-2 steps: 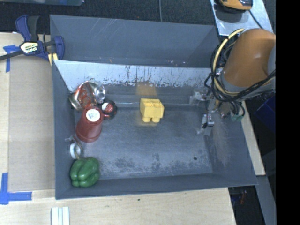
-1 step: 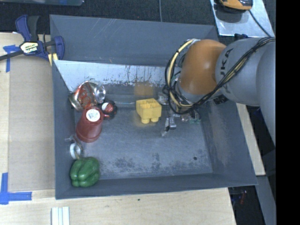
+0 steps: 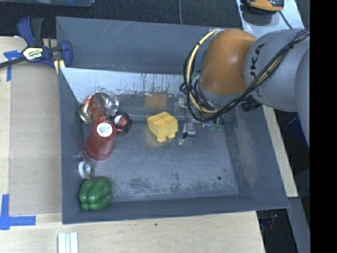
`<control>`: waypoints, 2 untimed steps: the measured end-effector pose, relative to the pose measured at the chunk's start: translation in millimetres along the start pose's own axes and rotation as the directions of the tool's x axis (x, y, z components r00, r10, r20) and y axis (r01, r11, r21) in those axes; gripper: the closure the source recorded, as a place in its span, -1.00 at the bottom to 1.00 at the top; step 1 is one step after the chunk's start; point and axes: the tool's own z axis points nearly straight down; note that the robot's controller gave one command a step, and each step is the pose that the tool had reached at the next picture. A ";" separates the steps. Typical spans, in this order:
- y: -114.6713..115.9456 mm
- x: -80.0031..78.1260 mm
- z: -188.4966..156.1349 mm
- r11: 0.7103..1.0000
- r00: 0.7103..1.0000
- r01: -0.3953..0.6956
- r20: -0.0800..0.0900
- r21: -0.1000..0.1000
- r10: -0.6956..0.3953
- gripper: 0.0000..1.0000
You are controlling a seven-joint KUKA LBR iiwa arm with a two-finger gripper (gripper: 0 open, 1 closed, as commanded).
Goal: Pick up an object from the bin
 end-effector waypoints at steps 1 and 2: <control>55.8 15.3 33.3 0.998 0.998 0.056 -0.006 -0.006 -0.056 -1.00; 58.6 -8.0 60.8 0.996 0.996 0.087 0.012 0.000 -0.087 -1.00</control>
Offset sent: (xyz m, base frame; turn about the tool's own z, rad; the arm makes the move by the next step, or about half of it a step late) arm 0.0099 0.0585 -0.0612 -0.0873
